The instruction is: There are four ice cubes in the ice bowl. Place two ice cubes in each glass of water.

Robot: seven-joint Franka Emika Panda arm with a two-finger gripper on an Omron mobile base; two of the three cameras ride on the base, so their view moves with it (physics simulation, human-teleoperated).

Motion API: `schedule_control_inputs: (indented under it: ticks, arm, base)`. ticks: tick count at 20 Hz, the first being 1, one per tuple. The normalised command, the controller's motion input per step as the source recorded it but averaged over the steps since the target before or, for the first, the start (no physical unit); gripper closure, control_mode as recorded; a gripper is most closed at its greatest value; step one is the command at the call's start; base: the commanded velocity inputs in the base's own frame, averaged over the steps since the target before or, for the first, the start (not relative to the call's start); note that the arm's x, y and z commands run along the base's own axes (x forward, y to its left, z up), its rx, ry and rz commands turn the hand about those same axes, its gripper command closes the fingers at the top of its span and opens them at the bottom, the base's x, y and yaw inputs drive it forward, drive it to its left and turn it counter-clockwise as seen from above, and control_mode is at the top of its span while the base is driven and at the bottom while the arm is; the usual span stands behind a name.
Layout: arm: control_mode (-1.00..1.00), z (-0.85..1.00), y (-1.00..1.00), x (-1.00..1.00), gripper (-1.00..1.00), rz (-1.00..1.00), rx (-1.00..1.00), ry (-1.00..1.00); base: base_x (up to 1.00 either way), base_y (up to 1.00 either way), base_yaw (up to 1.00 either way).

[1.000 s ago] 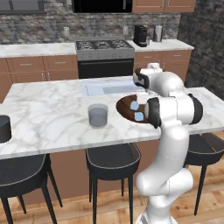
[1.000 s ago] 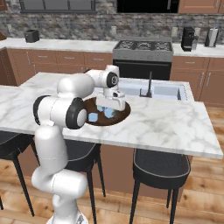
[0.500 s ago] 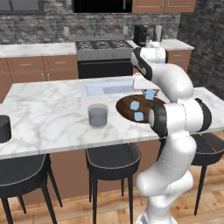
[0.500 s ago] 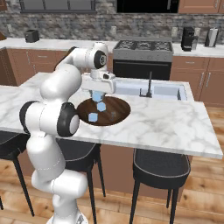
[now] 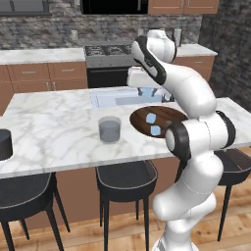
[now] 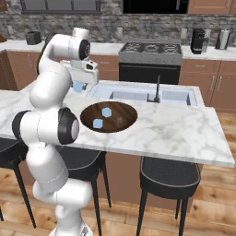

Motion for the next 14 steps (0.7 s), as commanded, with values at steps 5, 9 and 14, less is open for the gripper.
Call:
schedule_control_inputs:
  ticks: [5, 9, 14]
  arm:
    - [-1.00, 0.00, 0.98, -0.06, 1.00, 0.13, 0.00, -0.11]
    - [-1.00, 0.00, 0.31, -0.04, 1.00, 0.04, -0.05, 0.01]
    - [-1.00, -0.13, 0.39, 0.01, 1.00, 0.05, -0.01, 0.02]
  base:
    - [0.00, 0.00, 0.00]
    - [0.00, 0.00, 0.00]
    - [0.00, 0.00, 0.00]
